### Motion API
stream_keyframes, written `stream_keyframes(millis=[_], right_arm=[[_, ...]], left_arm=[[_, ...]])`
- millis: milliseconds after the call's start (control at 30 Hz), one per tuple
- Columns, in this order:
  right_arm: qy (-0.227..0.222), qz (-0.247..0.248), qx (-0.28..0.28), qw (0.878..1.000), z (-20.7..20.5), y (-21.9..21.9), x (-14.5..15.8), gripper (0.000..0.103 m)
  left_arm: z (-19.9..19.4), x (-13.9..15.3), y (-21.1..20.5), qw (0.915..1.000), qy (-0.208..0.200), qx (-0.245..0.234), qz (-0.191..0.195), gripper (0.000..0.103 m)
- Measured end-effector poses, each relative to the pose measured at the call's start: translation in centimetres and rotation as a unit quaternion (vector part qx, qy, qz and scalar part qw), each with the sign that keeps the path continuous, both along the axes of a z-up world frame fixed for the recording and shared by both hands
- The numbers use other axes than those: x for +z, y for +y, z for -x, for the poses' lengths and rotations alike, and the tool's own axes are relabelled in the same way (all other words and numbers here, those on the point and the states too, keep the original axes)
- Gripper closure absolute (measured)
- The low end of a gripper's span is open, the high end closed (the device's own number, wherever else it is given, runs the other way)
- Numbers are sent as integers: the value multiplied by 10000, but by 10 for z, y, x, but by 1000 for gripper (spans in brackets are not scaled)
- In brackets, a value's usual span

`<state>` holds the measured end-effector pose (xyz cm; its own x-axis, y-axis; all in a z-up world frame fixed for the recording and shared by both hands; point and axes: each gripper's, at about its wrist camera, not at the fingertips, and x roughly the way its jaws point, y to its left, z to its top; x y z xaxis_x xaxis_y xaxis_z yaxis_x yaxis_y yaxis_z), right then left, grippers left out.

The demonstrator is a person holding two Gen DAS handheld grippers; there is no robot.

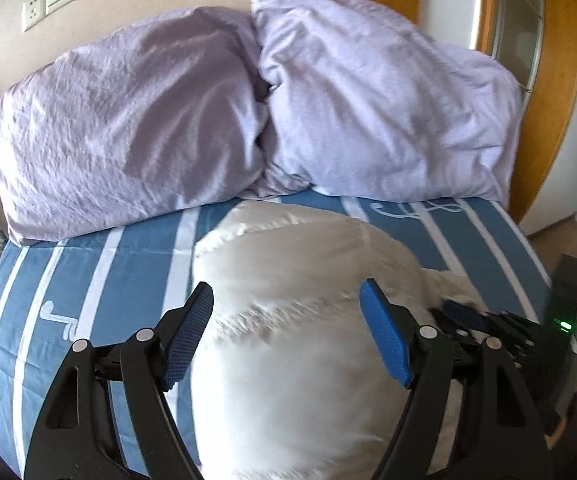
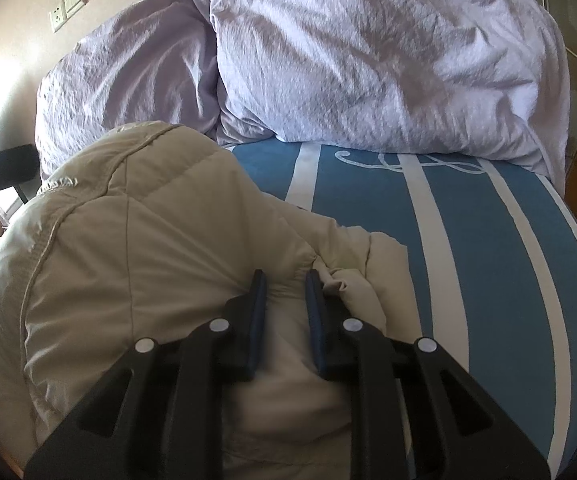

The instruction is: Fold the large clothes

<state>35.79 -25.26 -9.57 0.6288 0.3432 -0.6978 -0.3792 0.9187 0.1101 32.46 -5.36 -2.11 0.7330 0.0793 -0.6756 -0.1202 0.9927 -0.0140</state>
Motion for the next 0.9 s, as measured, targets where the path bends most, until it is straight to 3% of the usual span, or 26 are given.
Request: stream_keyframes(millis=[367, 900], right_arm=[[-75, -74, -76, 9999, 3, -2, 0, 83], [-163, -164, -177, 9996, 4, -2, -1, 83]], left_arm=[[-21, -31, 10, 9994, 316, 110, 54, 20], [-26, -61, 9, 9994, 260, 145, -187, 13]])
